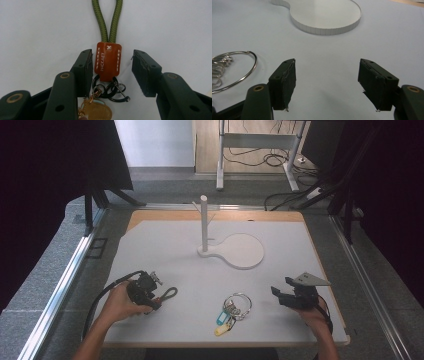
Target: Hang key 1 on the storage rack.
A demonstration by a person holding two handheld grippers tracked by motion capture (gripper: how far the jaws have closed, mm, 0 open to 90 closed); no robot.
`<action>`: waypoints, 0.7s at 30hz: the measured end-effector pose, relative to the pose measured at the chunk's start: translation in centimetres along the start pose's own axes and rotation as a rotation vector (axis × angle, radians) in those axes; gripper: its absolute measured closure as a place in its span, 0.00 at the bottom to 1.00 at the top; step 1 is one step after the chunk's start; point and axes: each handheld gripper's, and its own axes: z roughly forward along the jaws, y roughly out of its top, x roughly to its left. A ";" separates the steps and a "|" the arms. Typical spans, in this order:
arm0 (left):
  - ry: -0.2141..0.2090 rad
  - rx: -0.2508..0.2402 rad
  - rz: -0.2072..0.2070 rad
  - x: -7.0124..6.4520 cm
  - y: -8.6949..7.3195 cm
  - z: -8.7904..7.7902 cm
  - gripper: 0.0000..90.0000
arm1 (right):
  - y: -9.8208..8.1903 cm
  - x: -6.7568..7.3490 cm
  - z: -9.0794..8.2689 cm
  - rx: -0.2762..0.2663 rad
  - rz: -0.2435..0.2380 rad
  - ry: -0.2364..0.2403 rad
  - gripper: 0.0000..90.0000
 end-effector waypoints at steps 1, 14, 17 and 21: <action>-0.001 0.009 0.001 0.0 0.1 0.2 0.58 | 0.0 0.1 0.0 -0.003 -0.007 0.008 0.34; 0.030 0.035 0.002 0.2 0.2 0.6 0.73 | 0.1 0.3 -0.1 -0.008 -0.022 0.002 0.34; 0.032 0.036 0.004 0.2 0.3 0.6 0.74 | 0.1 0.2 -0.1 -0.007 -0.018 -0.003 0.34; 0.063 0.005 0.012 0.0 0.1 0.4 0.75 | 0.1 0.3 0.0 -0.003 -0.017 -0.014 0.35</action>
